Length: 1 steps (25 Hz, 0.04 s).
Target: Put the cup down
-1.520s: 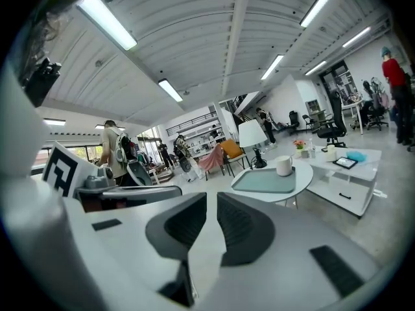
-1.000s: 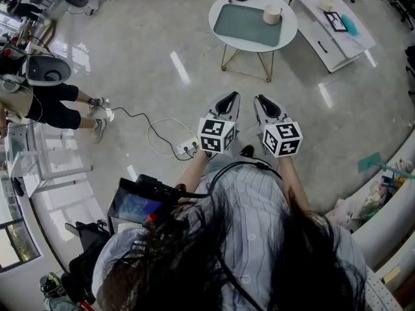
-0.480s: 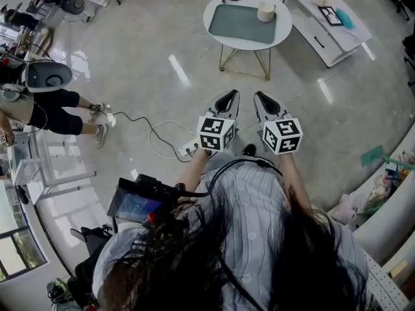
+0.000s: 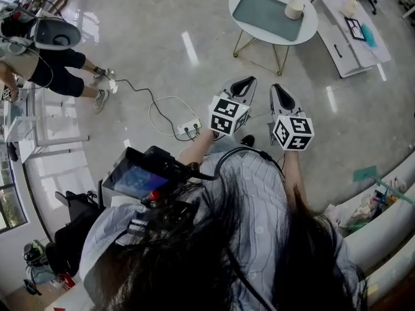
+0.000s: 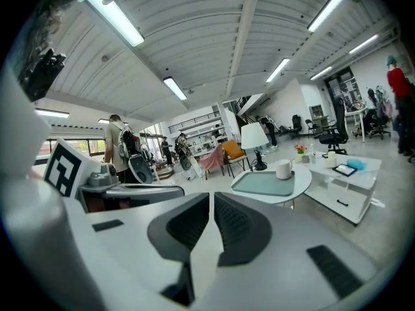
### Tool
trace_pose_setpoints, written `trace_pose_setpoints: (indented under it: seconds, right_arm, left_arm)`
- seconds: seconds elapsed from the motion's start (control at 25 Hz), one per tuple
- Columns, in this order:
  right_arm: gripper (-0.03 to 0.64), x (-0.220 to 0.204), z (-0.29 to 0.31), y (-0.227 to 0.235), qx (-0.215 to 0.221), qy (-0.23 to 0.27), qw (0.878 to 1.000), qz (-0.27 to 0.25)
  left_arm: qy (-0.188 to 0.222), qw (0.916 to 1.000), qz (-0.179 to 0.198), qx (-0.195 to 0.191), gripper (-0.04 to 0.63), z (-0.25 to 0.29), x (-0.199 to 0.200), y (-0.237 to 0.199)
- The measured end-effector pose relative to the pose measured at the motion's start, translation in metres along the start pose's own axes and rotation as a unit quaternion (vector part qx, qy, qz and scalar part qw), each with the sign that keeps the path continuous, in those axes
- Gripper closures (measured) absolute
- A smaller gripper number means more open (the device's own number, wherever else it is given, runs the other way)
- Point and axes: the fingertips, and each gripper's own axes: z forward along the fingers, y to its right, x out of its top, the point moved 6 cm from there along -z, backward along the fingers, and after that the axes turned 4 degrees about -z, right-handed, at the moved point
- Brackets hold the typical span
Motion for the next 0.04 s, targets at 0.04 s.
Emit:
trace_pose_setpoints:
  seconds: [0.04]
  right_arm:
    - [0.571, -0.0001, 0.0001, 0.0006, -0.002, 0.0, 1.0, 0.0]
  left_arm:
    - [0.0, 1.0, 0.001, -0.003, 0.578, 0.0013, 0.0003, 0.0003]
